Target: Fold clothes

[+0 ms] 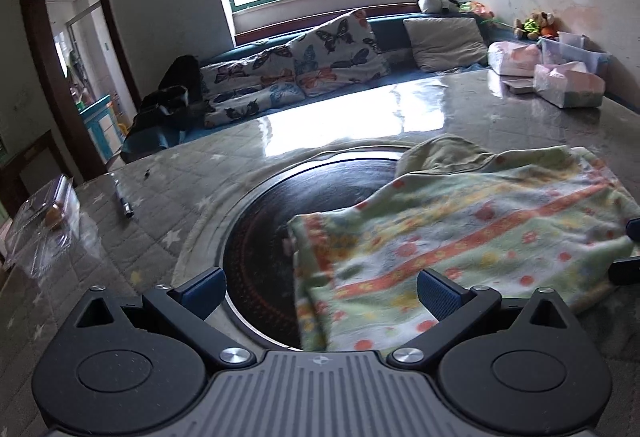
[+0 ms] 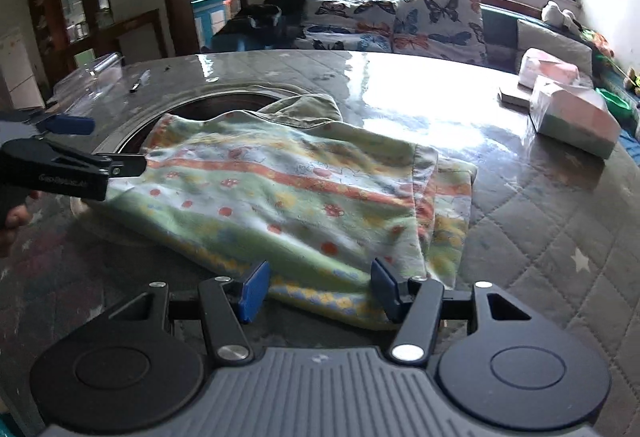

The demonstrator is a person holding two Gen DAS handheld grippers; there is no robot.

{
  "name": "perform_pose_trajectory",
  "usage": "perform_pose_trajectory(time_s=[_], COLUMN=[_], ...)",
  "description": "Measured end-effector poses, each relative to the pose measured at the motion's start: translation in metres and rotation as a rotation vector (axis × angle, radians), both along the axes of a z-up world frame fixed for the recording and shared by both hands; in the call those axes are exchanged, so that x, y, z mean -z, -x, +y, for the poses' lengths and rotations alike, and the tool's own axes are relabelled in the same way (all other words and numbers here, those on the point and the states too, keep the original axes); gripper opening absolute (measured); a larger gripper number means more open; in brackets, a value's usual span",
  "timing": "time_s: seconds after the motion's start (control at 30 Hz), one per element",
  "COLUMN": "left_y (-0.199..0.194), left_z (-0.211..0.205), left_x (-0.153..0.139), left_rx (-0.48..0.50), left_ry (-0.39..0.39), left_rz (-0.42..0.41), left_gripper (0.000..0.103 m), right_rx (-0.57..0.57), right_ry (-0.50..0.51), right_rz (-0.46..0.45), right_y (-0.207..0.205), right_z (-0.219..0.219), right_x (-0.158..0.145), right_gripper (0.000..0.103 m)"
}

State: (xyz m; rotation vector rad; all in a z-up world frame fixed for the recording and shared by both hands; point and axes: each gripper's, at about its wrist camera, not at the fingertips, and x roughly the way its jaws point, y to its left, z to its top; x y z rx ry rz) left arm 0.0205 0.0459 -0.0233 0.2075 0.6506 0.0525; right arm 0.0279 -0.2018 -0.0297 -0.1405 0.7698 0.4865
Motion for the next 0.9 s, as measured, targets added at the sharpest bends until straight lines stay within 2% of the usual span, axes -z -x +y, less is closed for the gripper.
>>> perform_pose_trajectory(time_s=[0.23,0.5,0.73,0.9], left_y=[-0.002,-0.005,-0.016,-0.025], left_z=[-0.003,0.003,0.010,0.015], left_x=[0.011,0.015,0.011,0.009], left_rx=[0.001,-0.019,-0.057,-0.080], left_ry=[-0.010,-0.003,-0.001,0.001], left_rz=[0.031,0.051,0.060,0.064], left_gripper=[0.103,0.103,0.103,0.103], right_rx=[0.014,0.021,0.032,0.046], right_ry=[-0.028,-0.013,-0.016,-0.016], right_rz=[-0.041,0.002,-0.042,-0.026], right_y=[-0.011,-0.040,-0.061,-0.088], right_z=[-0.001,0.002,0.007,0.014], right_x=[-0.016,-0.001,-0.012,-0.005], right_gripper=[0.057,0.058,0.059,0.059])
